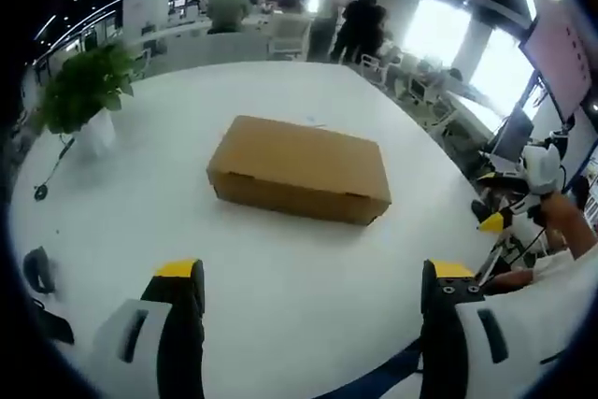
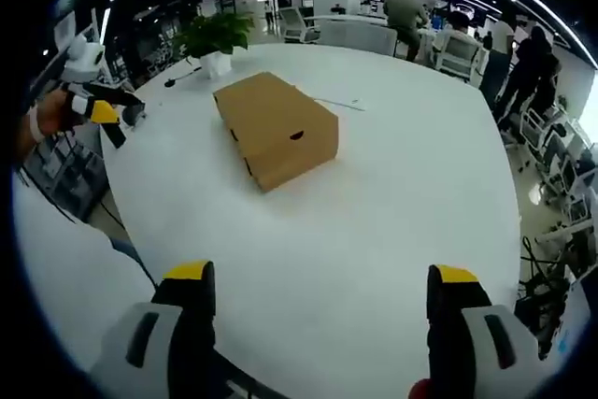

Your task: Operate the shoe box by opening the lid, removing the specified soft item, and placing it in the target area until the item is outside and the box remains undamaged.

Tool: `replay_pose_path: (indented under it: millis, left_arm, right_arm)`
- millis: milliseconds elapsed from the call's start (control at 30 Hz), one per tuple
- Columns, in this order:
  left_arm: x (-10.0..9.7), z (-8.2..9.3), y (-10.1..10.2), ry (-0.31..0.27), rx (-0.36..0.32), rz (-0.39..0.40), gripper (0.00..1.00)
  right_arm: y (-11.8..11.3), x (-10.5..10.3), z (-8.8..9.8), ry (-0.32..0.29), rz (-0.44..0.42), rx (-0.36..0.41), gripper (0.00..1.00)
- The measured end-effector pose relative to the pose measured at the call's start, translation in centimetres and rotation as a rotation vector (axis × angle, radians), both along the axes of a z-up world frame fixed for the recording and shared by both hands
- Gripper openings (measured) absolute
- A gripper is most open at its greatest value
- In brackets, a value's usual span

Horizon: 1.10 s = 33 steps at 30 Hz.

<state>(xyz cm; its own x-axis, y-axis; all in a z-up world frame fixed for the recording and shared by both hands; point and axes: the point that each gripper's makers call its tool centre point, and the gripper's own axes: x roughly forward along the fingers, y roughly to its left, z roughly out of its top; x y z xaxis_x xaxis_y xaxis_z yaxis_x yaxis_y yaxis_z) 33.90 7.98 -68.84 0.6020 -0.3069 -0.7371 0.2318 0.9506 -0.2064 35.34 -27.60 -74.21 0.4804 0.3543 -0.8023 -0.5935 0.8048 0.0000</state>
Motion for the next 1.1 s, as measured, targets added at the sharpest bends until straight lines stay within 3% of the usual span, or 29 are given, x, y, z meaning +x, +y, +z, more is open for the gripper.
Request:
replay_pose_path:
  millis: [100,300,367,400,433,600,767,900,1100]
  left_arm:
    - [-0.1,0.3,-0.3,0.004,-0.007,-0.005,0.99]
    - [0.2,0.4,0.5,-0.007,-0.006,-0.043,0.99]
    - [0.1,0.4,0.7,0.0,-0.009,-0.045,0.99]
    - [0.2,0.7,1.2,-0.016,-0.021,-0.054,0.99]
    - [0.3,0.6,1.5,-0.016,-0.025,-0.056,0.99]
    - [0.5,0.4,2.8,-0.003,-0.054,-0.065,0.99]
    - [1.4,0.8,3.5,-0.027,-0.061,-0.079,0.99]
    - [1.1,1.2,3.6,-0.047,-0.072,-0.079,0.99]
    - [0.8,1.1,3.8,-0.038,-0.074,-0.085,0.99]
  right_arm:
    - [0.4,-0.3,-0.3,0.011,-0.002,0.017,0.96]
    - [-0.7,-0.7,-0.4,0.043,-0.123,-0.086,1.0]
    - [-0.1,-0.8,-0.1,0.043,-0.105,-0.072,1.0]
    - [2.1,-0.5,1.0,0.012,-0.119,0.014,1.0]
    - [2.7,-0.5,1.1,0.012,-0.117,0.038,0.99]
    - [4.1,-0.5,1.8,0.003,-0.145,0.082,0.95]
    - [5.9,-0.5,2.0,-0.003,-0.212,0.222,0.94]
    - [6.1,-1.1,1.5,0.005,-0.196,0.176,0.93]
    - [6.8,-1.4,1.7,0.002,-0.197,0.183,0.93]
